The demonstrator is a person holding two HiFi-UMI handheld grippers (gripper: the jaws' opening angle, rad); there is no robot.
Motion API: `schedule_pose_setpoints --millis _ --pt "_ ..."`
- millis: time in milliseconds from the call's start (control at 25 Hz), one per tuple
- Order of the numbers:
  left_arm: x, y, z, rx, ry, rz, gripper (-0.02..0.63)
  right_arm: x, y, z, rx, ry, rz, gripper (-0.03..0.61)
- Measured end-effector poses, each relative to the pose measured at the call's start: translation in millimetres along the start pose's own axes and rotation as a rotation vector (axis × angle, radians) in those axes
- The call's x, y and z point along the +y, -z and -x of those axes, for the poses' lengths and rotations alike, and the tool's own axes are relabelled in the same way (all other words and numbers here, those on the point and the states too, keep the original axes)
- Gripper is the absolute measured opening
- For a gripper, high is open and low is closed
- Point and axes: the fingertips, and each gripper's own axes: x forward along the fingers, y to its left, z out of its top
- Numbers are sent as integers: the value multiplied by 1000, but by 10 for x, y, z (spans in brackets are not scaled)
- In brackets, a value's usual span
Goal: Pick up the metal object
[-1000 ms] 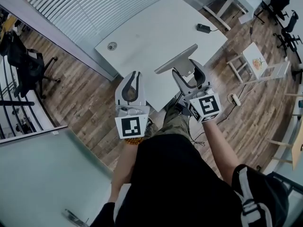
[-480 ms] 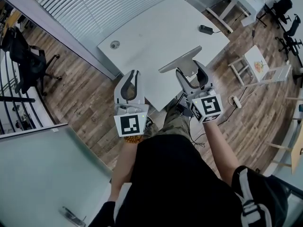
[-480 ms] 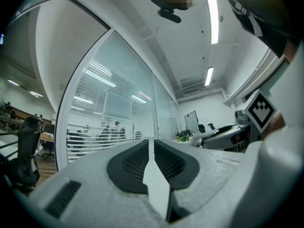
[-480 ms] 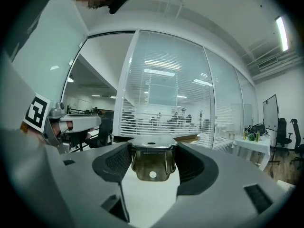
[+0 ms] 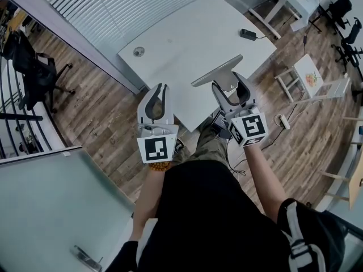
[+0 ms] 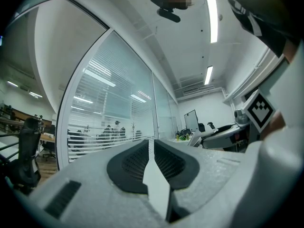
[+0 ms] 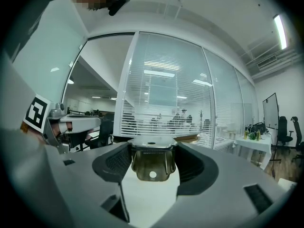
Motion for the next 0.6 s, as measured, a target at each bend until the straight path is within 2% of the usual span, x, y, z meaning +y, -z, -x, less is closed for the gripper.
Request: schedule_pose_setpoints --millis 600 --pt "-42 15 35 2 2 1 34 -61 47 24 1 13 -16 284"
